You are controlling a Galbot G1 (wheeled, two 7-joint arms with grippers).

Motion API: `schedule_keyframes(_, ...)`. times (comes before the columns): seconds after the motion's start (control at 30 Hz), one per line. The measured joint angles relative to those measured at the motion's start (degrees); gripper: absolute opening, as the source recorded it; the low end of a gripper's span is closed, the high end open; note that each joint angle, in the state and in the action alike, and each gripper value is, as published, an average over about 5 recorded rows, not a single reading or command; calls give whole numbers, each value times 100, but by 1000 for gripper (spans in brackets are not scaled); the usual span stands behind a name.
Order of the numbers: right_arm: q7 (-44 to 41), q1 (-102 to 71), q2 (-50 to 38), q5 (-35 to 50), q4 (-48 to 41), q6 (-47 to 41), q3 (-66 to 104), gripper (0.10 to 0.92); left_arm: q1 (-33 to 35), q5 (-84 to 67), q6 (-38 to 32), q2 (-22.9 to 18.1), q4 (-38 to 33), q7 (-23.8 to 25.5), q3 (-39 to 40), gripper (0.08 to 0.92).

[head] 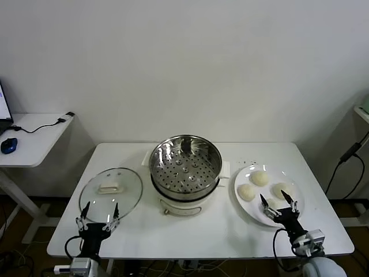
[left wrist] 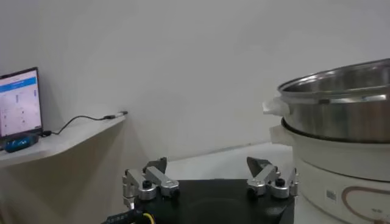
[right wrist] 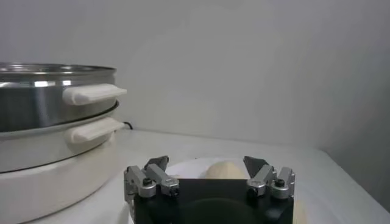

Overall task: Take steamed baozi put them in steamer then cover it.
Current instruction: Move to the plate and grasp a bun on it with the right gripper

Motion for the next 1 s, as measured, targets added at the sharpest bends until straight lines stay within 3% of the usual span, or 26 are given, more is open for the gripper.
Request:
schedule_keyframes(0.47,-1832,1254,-1925,-1281,-678,-735,-736,823,127,70,31,74,-176,-15,79,823)
schedule_keyframes(0.73,-3037,3419,-2760,-2036,-1835,-546,-2502,823,208,67,5,119,-179,-17,79,823)
schedule_keyframes(1.0,-3991,5837,-2791,-2476,-3184,-199,-4817,823,225,59,7,134,-159,-21,51,823)
